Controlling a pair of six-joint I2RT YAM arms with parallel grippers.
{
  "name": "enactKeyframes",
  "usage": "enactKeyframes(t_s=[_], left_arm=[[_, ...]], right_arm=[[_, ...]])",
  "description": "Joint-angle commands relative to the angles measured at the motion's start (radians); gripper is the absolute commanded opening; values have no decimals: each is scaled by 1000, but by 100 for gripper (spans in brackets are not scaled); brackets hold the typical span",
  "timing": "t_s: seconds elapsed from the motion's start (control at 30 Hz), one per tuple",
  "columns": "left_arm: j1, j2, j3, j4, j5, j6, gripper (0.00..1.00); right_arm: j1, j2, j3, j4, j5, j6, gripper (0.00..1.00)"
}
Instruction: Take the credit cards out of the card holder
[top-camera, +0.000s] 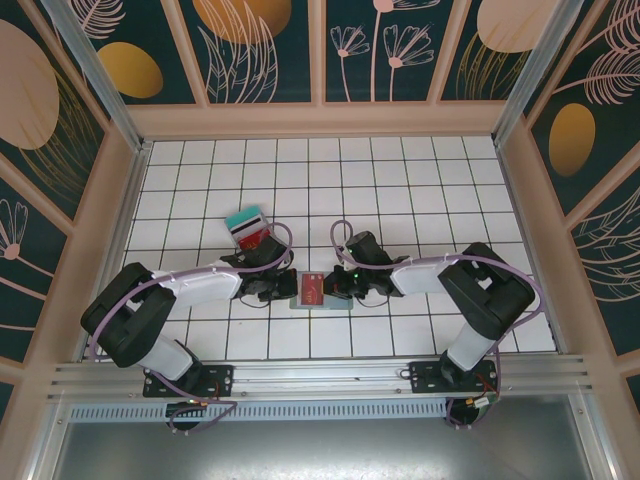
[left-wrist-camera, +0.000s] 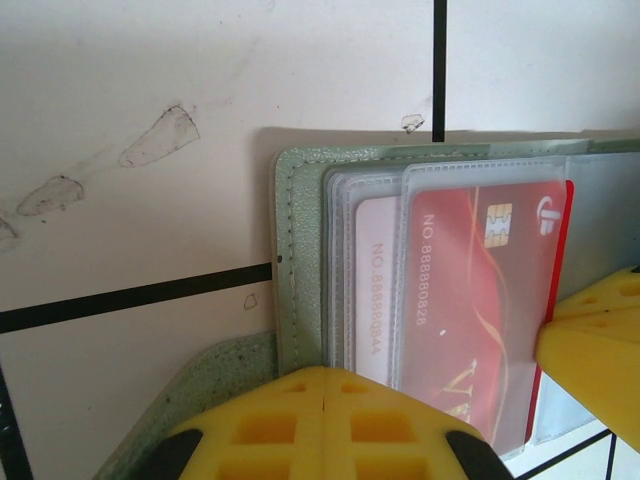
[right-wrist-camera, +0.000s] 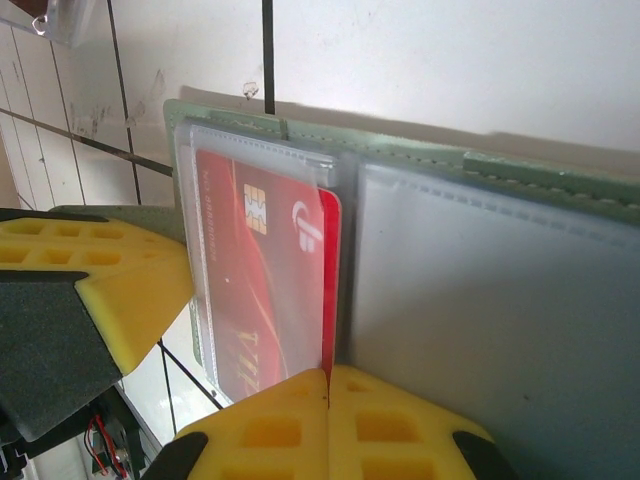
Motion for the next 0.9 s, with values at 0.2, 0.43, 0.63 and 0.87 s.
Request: enactKeyframes(t_s=[0.2,0.43,0.63,0.87], left_arm=[[1,-27,59,-45,-16,12,0],[-1,-3,56,-1,30,18,0],[-1,21,49,16,48,19,0],[0,41,35,18,45,12,0]], right_arm=[[-2,12,14,-11,-3,-8,0],[1,17,12,-7,-6,-6,0],[1,19,10,-3,-8,-4,0],[1,24,9,0,-9,-5,0]])
